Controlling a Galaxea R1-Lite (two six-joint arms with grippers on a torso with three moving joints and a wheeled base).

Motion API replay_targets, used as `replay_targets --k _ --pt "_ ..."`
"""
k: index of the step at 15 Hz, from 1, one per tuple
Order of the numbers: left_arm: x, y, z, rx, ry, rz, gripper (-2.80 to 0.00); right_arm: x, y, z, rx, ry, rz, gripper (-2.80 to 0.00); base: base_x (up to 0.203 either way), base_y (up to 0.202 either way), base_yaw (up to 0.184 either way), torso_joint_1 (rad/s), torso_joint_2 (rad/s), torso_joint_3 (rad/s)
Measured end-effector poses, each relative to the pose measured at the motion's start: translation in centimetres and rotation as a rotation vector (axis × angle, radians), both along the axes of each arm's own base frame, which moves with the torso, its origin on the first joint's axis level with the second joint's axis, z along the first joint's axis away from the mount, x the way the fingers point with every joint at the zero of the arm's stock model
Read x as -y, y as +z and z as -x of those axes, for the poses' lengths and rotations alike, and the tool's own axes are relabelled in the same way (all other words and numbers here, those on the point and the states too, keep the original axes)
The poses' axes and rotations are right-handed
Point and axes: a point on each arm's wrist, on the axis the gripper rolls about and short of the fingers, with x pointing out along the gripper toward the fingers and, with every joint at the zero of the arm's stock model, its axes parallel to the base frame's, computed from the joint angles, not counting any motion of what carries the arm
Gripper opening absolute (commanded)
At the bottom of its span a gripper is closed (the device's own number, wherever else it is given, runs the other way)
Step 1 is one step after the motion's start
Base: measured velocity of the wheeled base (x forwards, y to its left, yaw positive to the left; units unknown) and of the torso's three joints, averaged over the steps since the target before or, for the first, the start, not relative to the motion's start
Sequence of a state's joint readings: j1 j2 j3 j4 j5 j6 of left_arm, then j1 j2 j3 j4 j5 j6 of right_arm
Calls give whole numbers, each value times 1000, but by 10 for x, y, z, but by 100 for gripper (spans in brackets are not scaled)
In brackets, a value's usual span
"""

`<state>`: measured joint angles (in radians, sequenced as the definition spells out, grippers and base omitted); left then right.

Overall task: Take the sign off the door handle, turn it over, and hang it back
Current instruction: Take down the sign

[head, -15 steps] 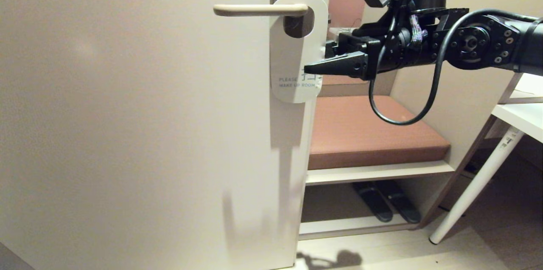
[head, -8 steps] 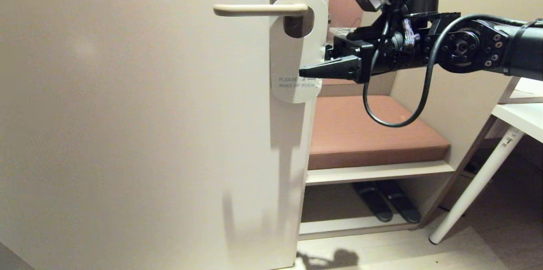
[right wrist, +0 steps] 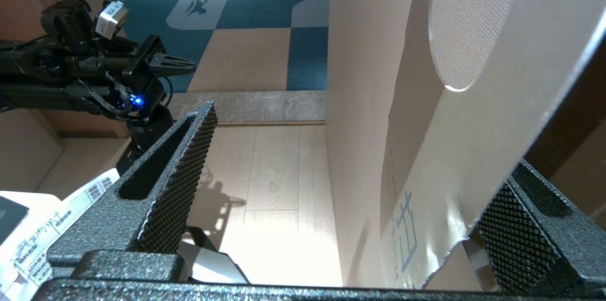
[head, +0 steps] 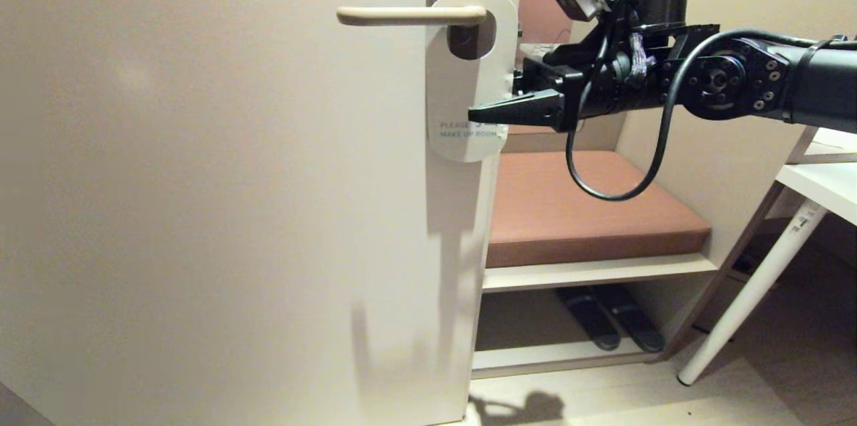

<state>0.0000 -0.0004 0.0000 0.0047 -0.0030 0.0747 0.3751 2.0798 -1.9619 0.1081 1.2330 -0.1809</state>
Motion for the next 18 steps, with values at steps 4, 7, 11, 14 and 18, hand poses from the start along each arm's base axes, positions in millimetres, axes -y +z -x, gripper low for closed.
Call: replay_targets --k 4,7,11,14,18 --pt "0 0 0 0 0 -1 -280 0 -1 -1 -2 -3 1 -280 0 0 0 0 0 0" --pt "0 0 0 0 0 0 -280 0 -1 -1 -3 -4 2 -280 0 0 0 0 0 0" --pt "0 0 0 0 0 -1 -280 0 -1 0 -1 -4 2 -280 0 0 0 0 0 0" --pt "0 0 0 0 0 0 -280 1 -1 0 3 -4 1 -280 0 0 0 0 0 0" --pt "0 0 0 0 0 0 -280 0 -1 0 5 -6 2 -280 0 0 0 0 0 0"
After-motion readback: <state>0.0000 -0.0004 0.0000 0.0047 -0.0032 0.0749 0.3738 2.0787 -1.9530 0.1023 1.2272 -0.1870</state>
